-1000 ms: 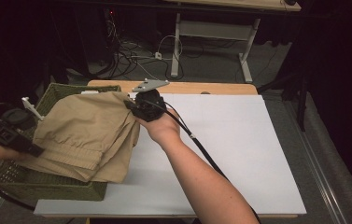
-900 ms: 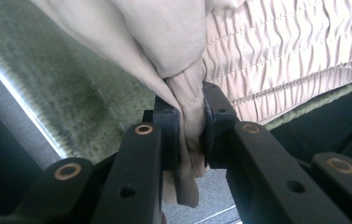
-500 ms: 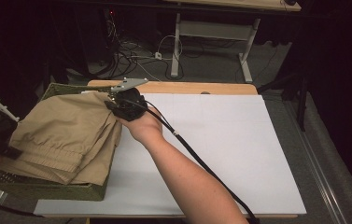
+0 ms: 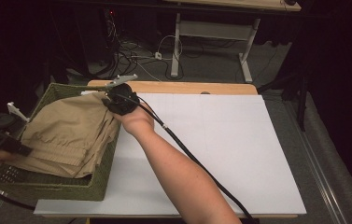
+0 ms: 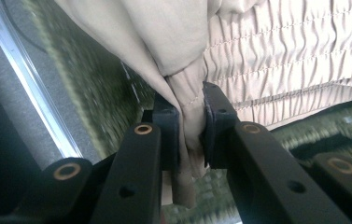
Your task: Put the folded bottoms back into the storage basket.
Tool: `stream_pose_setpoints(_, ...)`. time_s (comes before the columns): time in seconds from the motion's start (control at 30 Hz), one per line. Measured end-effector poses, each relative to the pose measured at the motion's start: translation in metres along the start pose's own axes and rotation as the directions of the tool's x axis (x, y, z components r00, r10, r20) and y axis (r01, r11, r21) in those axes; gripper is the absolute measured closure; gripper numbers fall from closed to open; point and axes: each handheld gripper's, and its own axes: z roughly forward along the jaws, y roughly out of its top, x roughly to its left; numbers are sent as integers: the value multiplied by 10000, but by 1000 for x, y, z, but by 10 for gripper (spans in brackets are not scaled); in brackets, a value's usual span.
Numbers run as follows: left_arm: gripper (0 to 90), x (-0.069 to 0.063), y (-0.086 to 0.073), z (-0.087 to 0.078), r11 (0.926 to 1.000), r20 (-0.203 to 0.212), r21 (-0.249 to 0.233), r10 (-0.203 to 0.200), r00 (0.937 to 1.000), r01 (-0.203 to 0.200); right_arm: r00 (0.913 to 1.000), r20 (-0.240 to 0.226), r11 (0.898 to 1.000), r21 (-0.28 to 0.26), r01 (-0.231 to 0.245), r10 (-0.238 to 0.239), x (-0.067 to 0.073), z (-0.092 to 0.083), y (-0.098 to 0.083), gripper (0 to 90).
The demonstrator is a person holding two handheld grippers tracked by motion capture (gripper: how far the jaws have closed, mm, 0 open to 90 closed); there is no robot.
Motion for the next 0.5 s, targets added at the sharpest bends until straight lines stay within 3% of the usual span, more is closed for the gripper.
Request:
stream_pose_setpoints(0.2, 770, 8, 8, -4, 9991, 123, -367, -212, 9997, 217, 9999, 100, 9999, 117, 125, -126, -13, 9, 13, 865)
stream_pose_setpoints(0.47, 770, 12, 3, -16, 9973, 151, -636, -364, 9992, 373, 9996, -3, 9995, -142, 289, -289, -16, 10, 27, 861)
stream_pose_setpoints(0.5, 763, 13, 2, -11, 9958, 141, -628, -663, 9977, 670, 9998, -50, 9997, -148, 213, -213, -17, 13, 26, 857)
